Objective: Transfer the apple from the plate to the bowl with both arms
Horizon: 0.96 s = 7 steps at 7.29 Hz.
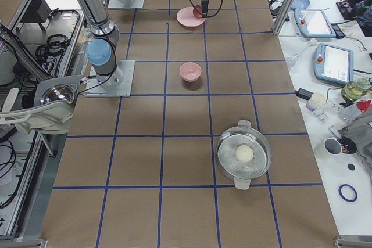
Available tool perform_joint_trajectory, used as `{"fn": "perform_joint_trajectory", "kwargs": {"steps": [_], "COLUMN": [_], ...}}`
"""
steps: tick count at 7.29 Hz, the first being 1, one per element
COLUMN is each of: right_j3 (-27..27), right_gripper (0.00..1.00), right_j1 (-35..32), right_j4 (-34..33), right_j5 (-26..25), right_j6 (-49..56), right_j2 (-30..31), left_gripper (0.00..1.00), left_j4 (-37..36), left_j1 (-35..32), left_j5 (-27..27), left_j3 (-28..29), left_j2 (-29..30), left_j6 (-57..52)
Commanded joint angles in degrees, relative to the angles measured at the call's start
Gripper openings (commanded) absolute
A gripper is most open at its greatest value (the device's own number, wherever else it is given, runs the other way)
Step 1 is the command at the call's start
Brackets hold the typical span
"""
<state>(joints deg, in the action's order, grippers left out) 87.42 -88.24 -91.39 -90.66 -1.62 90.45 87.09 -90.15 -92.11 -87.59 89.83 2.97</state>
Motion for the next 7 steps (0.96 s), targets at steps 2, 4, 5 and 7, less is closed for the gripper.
{"fn": "perform_joint_trajectory", "kwargs": {"steps": [2, 4, 5, 7], "right_j3": [0.0, -0.1, -0.1, 0.0], "right_gripper": [1.00, 1.00, 1.00, 1.00], "right_j1": [0.0, 0.0, 0.0, 0.0], "right_j4": [0.2, 0.7, 0.7, 0.8], "right_j5": [0.0, -0.2, -0.2, 0.0], "right_j6": [0.0, 0.0, 0.0, 0.0], "right_j2": [0.0, 0.0, 0.0, 0.0], "left_gripper": [1.00, 1.00, 1.00, 1.00], "left_j4": [-0.2, -1.5, -5.0, -10.6], "left_j1": [0.0, -0.6, -1.0, -1.7], "left_j5": [0.2, 0.2, 0.5, 1.0], "left_j3": [-0.1, -2.0, -3.1, -6.9], "left_j2": [0.1, 0.4, 0.6, 3.1], "left_j6": [-0.3, -0.1, 1.8, 13.9]}}
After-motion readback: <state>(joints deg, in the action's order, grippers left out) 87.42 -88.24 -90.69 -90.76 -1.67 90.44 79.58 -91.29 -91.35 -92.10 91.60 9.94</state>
